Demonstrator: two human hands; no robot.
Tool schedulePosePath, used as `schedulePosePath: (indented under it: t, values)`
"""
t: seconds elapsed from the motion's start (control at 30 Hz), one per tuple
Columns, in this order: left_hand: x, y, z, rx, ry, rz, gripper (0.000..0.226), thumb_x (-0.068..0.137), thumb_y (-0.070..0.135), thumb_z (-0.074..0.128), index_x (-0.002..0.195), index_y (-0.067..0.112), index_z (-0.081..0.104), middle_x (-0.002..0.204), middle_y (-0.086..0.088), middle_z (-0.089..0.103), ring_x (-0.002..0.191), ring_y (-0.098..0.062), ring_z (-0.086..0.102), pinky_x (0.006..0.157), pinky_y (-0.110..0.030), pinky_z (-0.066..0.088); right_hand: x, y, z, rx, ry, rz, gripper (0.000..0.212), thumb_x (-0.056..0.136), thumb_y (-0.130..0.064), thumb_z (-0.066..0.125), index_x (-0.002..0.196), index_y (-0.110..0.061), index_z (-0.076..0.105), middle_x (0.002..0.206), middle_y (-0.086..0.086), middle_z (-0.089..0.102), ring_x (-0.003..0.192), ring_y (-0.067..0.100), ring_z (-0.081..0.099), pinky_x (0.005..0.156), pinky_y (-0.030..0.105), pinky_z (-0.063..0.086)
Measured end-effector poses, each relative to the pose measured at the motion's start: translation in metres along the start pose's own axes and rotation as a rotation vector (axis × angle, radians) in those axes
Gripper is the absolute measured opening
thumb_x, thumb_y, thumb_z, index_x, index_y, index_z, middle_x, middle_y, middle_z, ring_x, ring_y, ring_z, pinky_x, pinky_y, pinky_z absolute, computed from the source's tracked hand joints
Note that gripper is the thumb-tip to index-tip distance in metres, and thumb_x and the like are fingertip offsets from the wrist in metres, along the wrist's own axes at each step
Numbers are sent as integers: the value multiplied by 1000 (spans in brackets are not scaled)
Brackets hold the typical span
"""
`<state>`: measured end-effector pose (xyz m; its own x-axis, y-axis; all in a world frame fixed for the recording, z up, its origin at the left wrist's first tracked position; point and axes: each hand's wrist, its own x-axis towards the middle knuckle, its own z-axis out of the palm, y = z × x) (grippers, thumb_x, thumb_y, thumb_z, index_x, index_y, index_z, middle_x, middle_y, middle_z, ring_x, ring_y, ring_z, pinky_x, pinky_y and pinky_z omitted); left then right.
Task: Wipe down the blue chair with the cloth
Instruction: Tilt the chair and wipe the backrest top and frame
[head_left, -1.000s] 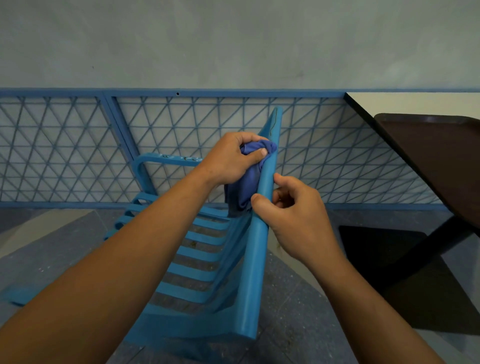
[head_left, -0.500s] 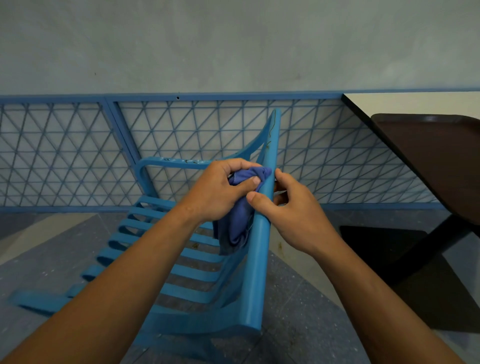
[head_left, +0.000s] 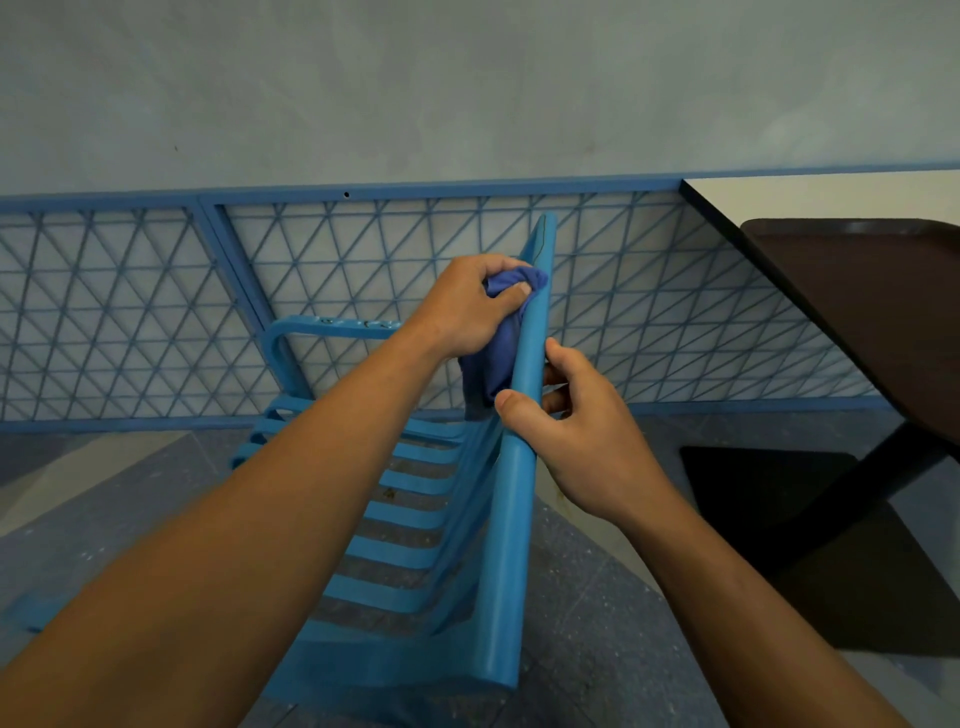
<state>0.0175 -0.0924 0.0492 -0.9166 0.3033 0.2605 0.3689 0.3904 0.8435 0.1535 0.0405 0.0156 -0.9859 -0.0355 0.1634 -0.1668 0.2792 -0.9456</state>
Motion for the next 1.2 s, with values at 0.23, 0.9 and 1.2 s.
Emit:
schedulePosePath:
  t: [0.23, 0.9, 1.2]
  values:
    - [-76, 6, -3, -160, 4, 16, 15, 96, 4, 65, 107, 9, 73, 109, 5, 76, 103, -4, 70, 87, -16, 53, -3, 0, 3, 60, 3, -39, 43, 81, -44, 66, 123, -39, 58, 97, -1, 67, 76, 28, 63, 64, 41, 56]
    - [-11, 7, 5, -126, 65, -100, 12, 96, 9, 66, 96, 17, 75, 88, 7, 76, 81, 3, 69, 74, -13, 53, -1, 5, 2, 100, -19, -20, 54, 83, -49, 66, 133, -31, 55, 74, -17, 58, 59, 6, 51, 56, 23, 49]
    - [-65, 5, 3, -239, 56, -113, 12, 95, 15, 68, 104, 15, 76, 94, -1, 79, 90, -15, 75, 79, -26, 61, -6, 6, 10, 158, 19, 6, 66, 76, -54, 64, 139, -35, 52, 81, 18, 65, 64, 20, 54, 60, 44, 52]
